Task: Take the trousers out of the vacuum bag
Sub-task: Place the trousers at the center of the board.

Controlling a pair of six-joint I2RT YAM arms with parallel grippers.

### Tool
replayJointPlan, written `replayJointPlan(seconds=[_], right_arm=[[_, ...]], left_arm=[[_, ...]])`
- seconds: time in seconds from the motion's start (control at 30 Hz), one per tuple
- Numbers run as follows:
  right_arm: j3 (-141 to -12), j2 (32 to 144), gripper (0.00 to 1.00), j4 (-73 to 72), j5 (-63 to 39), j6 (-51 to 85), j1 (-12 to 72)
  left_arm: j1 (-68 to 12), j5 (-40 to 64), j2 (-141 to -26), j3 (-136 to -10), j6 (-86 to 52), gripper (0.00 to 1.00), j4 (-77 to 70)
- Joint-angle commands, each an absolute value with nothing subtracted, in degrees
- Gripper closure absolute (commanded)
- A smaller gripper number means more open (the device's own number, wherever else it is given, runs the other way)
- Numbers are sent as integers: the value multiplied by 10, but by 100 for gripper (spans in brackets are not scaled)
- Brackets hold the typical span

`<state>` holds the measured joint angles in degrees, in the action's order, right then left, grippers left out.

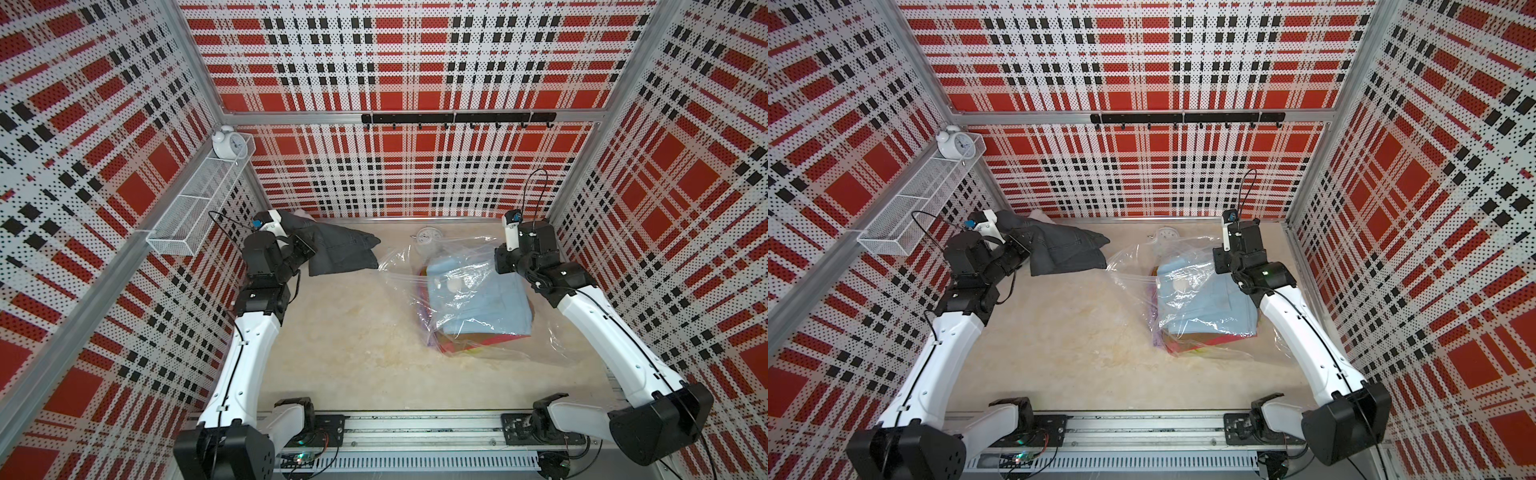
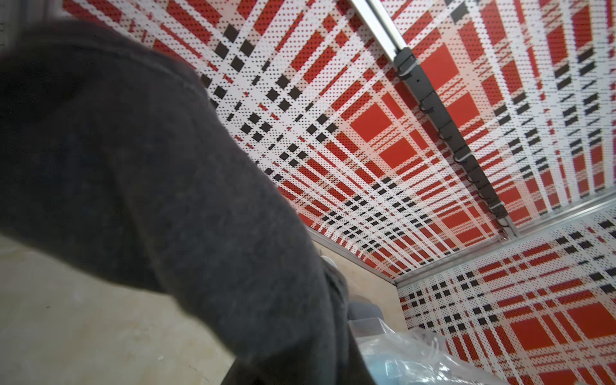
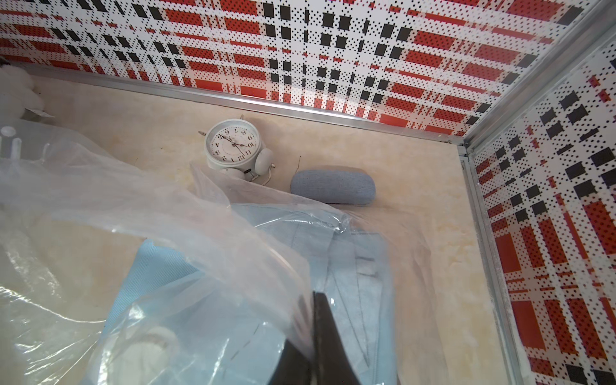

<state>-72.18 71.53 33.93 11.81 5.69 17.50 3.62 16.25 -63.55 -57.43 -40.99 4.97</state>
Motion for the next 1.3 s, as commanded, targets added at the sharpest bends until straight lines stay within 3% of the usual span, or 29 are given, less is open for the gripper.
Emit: replayJointPlan(seconds=[0.0,0.33,0.9,1.27], right_arm=[[-745,688,100,336,173,60,161],[-746,692,100,338,169,56,161],[-737,688,100,334,178,43,159],[-735,689,100,332,160,47,159]], left_arm=[[17,107,-635,-560,-442,100,-53],[-48,23,-699,-563,-480,100,-100],[-31,-11,-703,-588,-505,100,-111],[-104,-96,-745,-578,-521,100,-160]])
